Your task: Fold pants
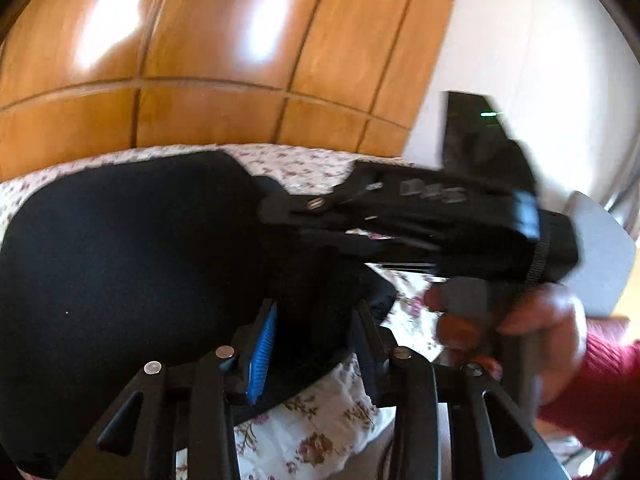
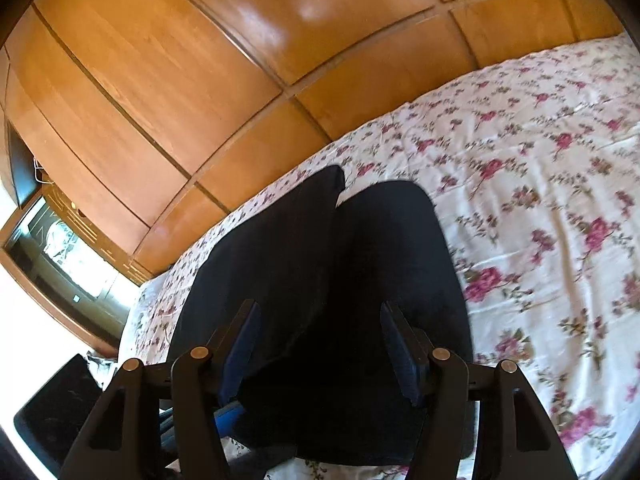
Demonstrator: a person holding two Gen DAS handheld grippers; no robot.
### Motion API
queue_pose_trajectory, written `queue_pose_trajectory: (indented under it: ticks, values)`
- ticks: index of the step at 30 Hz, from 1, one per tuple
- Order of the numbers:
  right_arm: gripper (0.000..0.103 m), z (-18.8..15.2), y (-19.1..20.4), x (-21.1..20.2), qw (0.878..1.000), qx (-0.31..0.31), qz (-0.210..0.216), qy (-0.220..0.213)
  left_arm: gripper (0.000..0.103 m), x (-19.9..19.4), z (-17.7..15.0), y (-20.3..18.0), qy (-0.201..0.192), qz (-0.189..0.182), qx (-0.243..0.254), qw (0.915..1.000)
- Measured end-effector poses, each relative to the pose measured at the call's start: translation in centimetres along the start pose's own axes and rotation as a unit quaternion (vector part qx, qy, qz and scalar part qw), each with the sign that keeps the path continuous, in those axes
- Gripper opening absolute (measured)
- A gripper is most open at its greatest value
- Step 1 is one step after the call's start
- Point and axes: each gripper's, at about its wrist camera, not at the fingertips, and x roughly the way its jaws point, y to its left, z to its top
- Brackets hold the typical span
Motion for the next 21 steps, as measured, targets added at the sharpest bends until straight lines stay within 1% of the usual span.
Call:
queue_pose_trajectory:
  ticks: [2,4,6,7,9,11,12,13,15,17,18,19,20,21]
  values:
    - [0.063,0.1,0.0,0.3,1.000,0.002,0.003,0.001,0.036,-1.1,0.1,0.0,-0.009,-0.001,0.007,0.9999]
    - [0.063,0.1,-0.2,0.5,1.000,0.012,0.005,0.005,0.036,-2.7,0.2,0.5,-0.023,0.009,-0.003,0.9997]
    - [0.063,0.1,-0.3,0.7,1.000,0.014,0.004,0.009,0.036,-4.0,0.5,2.0,-0.037,0.025,-0.034,0.9984]
    - [0.063,0.0,-0.2,0.7,1.000,0.010,0.002,0.009,0.036,-4.8,0.6,3.0,-0.044,0.038,-0.059,0.9966]
    - [0.063,-0.1,0.0,0.9,1.000,0.000,-0.004,0.010,0.038,-5.6,0.8,5.4,-0.051,0.074,-0.109,0.9901]
    - [0.063,-0.1,0.2,1.1,1.000,-0.011,-0.011,0.011,0.038,-6.2,1.0,8.0,-0.045,0.124,-0.157,0.9787]
    - [0.063,-0.2,0.3,1.2,1.000,-0.015,-0.014,0.012,0.038,-6.7,1.0,9.3,-0.045,0.142,-0.181,0.9722]
    - [0.063,-0.1,0.3,1.2,1.000,-0.017,-0.015,0.012,0.038,-7.3,1.0,10.4,-0.050,0.150,-0.201,0.9669]
    - [0.063,-0.2,0.4,1.2,1.000,-0.019,-0.014,0.013,0.038,-7.8,1.1,11.8,-0.049,0.173,-0.221,0.9586]
    - [0.063,-0.2,0.4,1.3,1.000,-0.019,-0.014,0.013,0.039,-8.2,1.1,12.5,-0.045,0.207,-0.225,0.9510]
    - [0.063,-0.2,0.4,1.3,1.000,-0.020,-0.014,0.012,0.047,-8.5,1.0,12.7,-0.043,0.228,-0.225,0.9463]
    - [0.063,-0.2,0.4,1.3,1.000,-0.020,-0.013,0.012,0.053,-8.3,1.0,13.2,-0.036,0.248,-0.224,0.9418]
    - [0.063,-0.2,0.4,1.3,1.000,-0.019,-0.012,0.011,0.058,-8.1,0.8,13.4,-0.027,0.259,-0.223,0.9393]
    - [0.063,-0.2,0.3,1.3,1.000,-0.018,-0.010,0.011,0.058,-8.1,0.3,13.9,-0.017,0.259,-0.225,0.9392]
